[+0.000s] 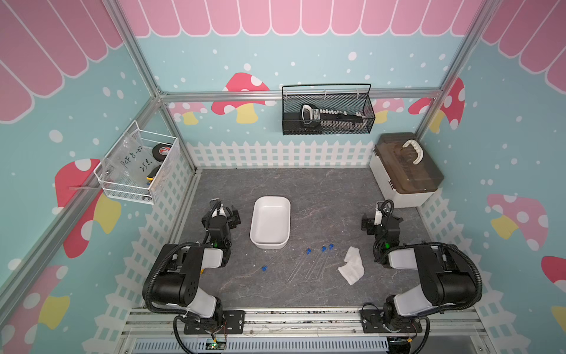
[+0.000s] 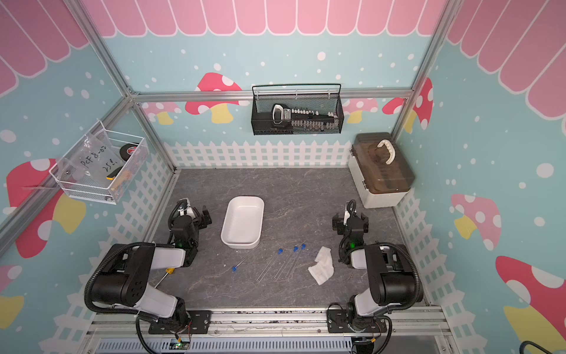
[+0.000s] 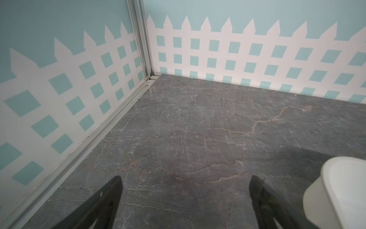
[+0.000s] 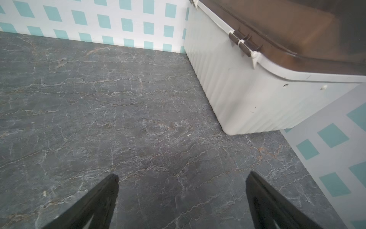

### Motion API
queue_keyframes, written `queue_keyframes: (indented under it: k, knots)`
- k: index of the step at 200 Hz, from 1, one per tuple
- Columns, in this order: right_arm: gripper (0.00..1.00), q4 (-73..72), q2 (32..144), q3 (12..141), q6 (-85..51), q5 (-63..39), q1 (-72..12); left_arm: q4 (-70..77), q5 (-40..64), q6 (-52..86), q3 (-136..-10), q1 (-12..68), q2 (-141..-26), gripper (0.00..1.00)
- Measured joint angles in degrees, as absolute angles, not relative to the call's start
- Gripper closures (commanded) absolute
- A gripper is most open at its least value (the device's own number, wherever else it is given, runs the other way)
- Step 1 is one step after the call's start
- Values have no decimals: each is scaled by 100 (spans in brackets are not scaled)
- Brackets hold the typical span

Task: Wipe the exteriors of test tubes
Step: Pick up the cleaning item at the center of the board.

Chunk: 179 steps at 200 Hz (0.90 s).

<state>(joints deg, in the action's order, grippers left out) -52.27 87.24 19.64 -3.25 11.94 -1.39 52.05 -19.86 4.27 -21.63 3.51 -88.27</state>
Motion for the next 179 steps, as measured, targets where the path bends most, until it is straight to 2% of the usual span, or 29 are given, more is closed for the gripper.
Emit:
queue_keyframes:
  k: [179]
  knots:
    - [1,-5227,8724,1966,-325,1194,-139,5170,-1658,346,-2169,368,-8829,0]
